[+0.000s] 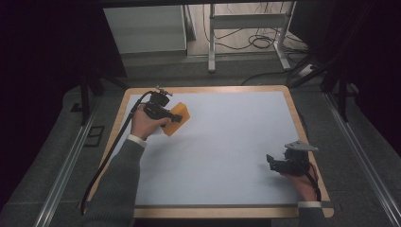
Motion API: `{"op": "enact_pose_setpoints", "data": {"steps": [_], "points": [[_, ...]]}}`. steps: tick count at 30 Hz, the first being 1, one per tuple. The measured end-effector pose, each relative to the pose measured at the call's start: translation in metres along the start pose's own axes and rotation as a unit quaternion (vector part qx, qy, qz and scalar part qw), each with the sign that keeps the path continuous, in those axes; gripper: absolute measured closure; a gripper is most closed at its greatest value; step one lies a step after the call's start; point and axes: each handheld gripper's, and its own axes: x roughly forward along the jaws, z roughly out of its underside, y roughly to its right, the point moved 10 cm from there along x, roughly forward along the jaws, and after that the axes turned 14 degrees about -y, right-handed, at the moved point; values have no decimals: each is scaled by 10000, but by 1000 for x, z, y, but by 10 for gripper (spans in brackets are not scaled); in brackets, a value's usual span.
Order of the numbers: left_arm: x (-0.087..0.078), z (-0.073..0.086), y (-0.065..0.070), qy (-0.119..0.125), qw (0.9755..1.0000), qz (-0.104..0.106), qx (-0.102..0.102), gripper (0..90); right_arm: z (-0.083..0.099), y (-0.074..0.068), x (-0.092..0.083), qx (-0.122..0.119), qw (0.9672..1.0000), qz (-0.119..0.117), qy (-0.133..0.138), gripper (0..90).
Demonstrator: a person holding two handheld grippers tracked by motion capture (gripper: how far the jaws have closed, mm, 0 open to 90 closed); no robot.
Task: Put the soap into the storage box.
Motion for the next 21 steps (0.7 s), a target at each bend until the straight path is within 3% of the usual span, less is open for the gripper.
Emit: {"op": "enact_pose_setpoints", "data": {"steps": [2,10,21], "points": [[-1,-1,-4,16,10000,-73,-18,613,0,0,0,6,10000,-6,-2,102],[-5,-5,-12,86,9998,-44,-194,612,-2,1,-2,58,10000,-6,28,103],[-1,-9,-34,103,9986,-124,-499,612,-2,3,2,71,10000,13,-37,103]]}}
